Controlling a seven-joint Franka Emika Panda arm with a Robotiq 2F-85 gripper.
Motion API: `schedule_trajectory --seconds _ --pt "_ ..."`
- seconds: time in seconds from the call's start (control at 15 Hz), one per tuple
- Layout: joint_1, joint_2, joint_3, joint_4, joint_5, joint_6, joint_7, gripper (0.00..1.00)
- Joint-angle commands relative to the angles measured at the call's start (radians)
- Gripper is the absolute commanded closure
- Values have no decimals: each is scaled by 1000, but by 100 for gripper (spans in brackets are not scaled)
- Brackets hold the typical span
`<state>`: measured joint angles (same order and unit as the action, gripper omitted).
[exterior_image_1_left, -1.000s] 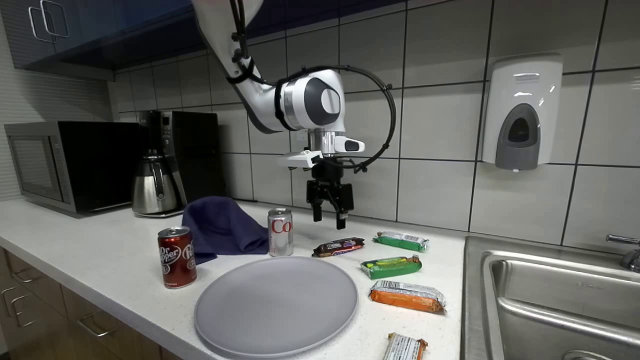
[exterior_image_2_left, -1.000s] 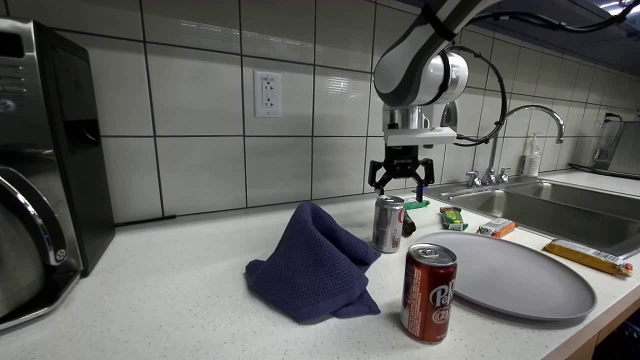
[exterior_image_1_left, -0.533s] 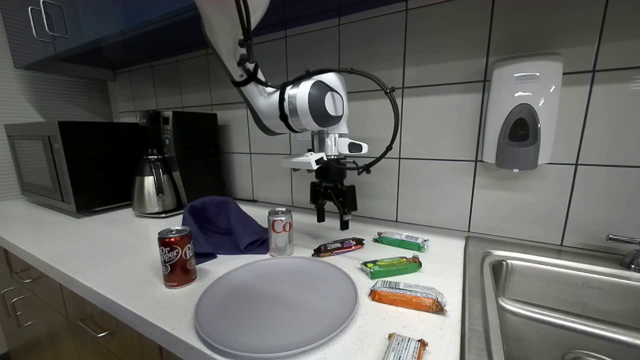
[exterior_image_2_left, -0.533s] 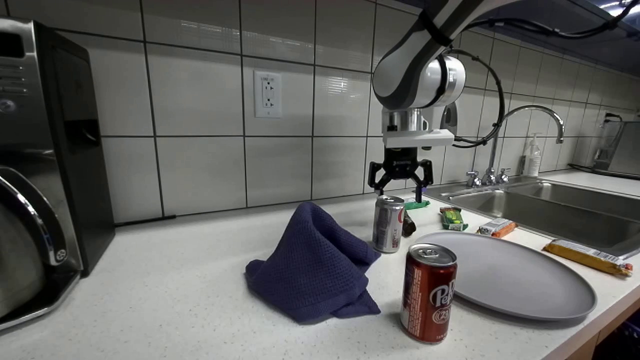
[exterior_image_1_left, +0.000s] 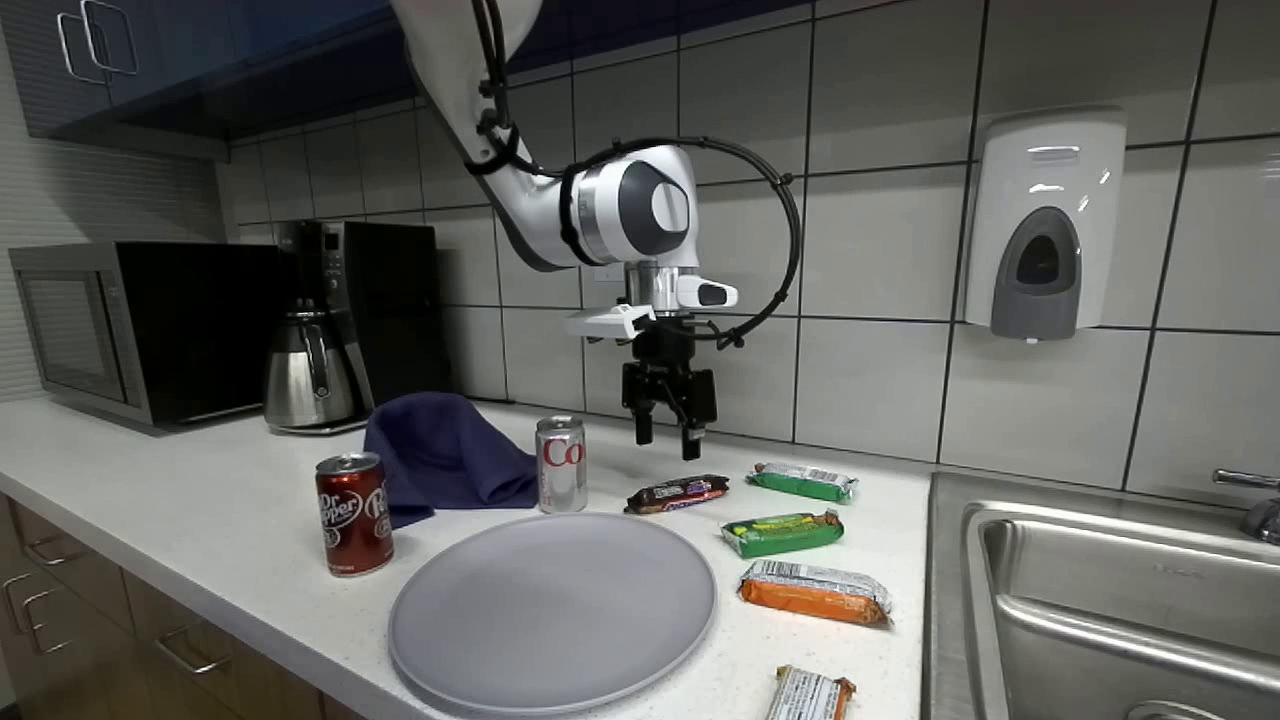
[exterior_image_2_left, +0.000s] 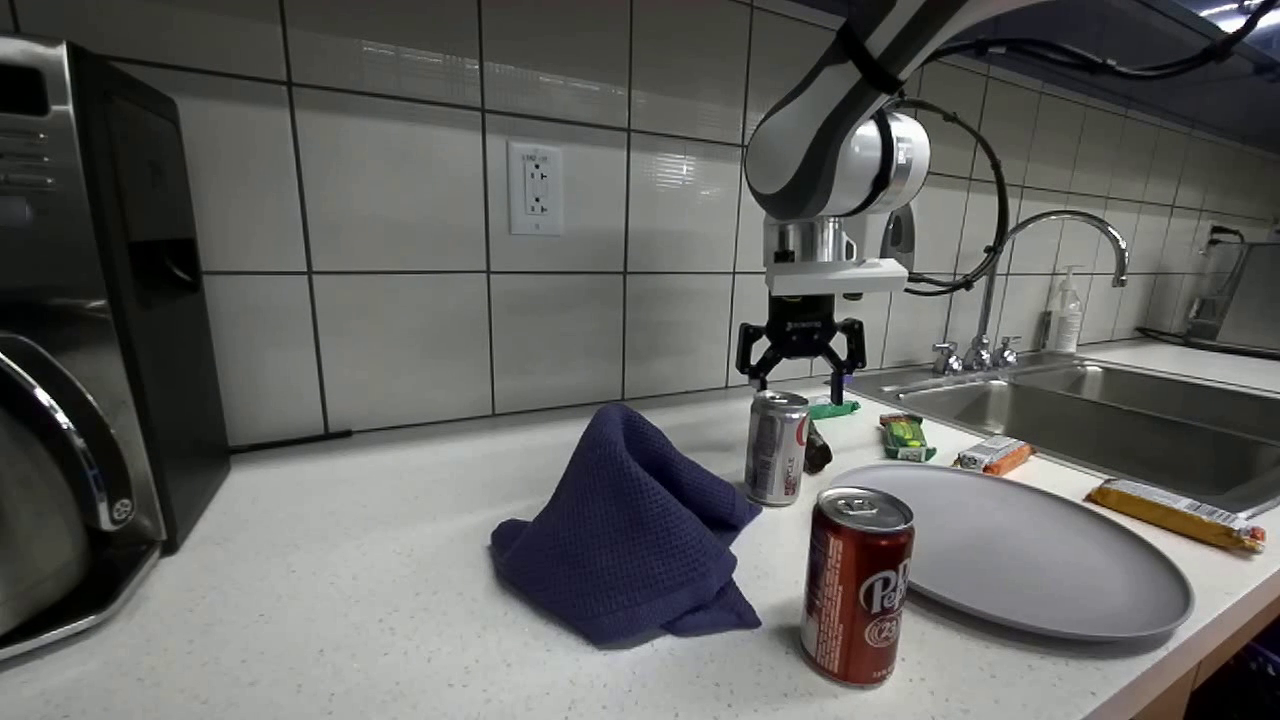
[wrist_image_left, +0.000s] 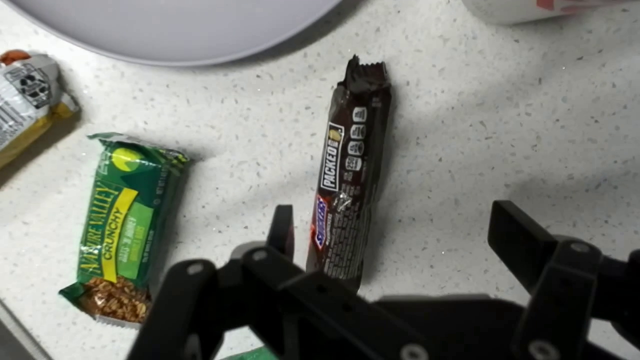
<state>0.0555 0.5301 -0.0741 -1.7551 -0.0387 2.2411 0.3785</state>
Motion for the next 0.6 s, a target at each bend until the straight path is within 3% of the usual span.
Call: schedule_trajectory --seconds 0.0,0.53 --pt "3 0 -3 -4 4 0 -3 0" --pt "-10 5 3 -20 22 1 -19 0"
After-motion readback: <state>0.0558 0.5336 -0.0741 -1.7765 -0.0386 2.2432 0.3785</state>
